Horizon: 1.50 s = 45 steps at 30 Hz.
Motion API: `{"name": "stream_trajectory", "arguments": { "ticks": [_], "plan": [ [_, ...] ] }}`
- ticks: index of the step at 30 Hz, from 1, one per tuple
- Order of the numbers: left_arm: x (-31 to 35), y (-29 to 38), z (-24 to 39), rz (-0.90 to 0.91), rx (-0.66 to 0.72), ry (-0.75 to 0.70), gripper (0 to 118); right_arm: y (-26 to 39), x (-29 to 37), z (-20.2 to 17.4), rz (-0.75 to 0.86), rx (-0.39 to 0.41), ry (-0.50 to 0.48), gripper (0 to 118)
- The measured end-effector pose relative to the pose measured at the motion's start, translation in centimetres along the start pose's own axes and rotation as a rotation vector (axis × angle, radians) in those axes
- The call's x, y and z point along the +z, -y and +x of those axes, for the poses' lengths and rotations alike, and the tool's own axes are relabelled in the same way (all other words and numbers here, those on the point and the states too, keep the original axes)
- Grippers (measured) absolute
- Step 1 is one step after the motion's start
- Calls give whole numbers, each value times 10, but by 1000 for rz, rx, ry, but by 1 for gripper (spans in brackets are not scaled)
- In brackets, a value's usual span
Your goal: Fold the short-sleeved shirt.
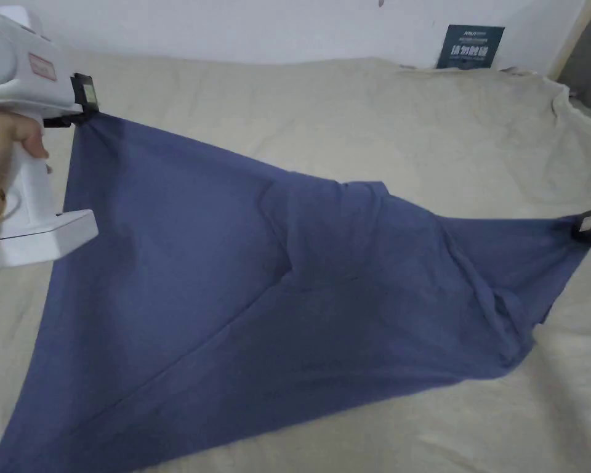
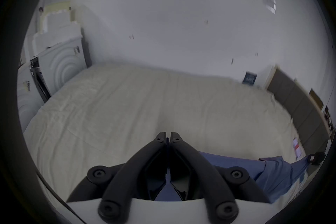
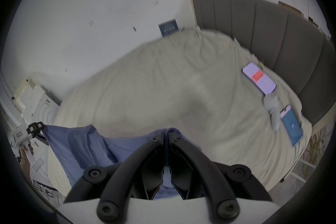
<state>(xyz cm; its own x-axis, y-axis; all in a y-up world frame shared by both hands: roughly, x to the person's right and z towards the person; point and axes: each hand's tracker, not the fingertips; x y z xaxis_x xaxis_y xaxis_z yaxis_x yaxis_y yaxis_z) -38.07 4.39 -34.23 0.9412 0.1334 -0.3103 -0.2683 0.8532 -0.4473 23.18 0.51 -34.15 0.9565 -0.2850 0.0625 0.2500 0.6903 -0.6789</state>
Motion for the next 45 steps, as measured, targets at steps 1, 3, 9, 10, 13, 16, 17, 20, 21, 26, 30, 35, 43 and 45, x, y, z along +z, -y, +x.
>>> {"name": "stream_trajectory", "arguments": {
  "ticks": [1,3,9,10,13,16,17,20,21,26,30,35,43,45],
  "plan": [
    [22,-10,-4,43,8,-8,0,-8,17,-4,37,1,-16,3],
    [71,-29,-12,135,22,-13,0,-23,53,-12,112,-9,-62,3],
    [213,-68,-35,390,115,28,0,-67,156,-22,324,17,-182,3],
    [231,-73,-39,422,119,28,0,-71,174,-24,353,28,-197,3],
    [282,-82,-50,501,142,29,0,-68,229,-40,427,60,-230,3],
    [317,-87,-60,527,171,32,0,-66,269,-49,471,76,-252,3],
    [326,-87,-63,536,181,31,0,-65,280,-49,484,84,-262,3],
    [344,-87,-71,552,196,26,0,-61,306,-52,508,89,-284,3],
    [348,-86,-74,556,202,24,0,-59,312,-52,512,91,-289,3],
    [358,-84,-80,567,224,24,0,-52,333,-56,531,99,-299,3],
    [358,-84,-77,560,226,26,0,-53,336,-60,528,120,-284,3],
    [350,-88,-71,541,201,5,0,-60,331,-60,516,126,-269,3],
    [295,-114,-46,487,154,-53,0,-112,290,-81,471,144,-191,3],
    [270,-125,-35,461,133,-76,0,-132,270,-92,462,149,-155,3]
  ]
}}
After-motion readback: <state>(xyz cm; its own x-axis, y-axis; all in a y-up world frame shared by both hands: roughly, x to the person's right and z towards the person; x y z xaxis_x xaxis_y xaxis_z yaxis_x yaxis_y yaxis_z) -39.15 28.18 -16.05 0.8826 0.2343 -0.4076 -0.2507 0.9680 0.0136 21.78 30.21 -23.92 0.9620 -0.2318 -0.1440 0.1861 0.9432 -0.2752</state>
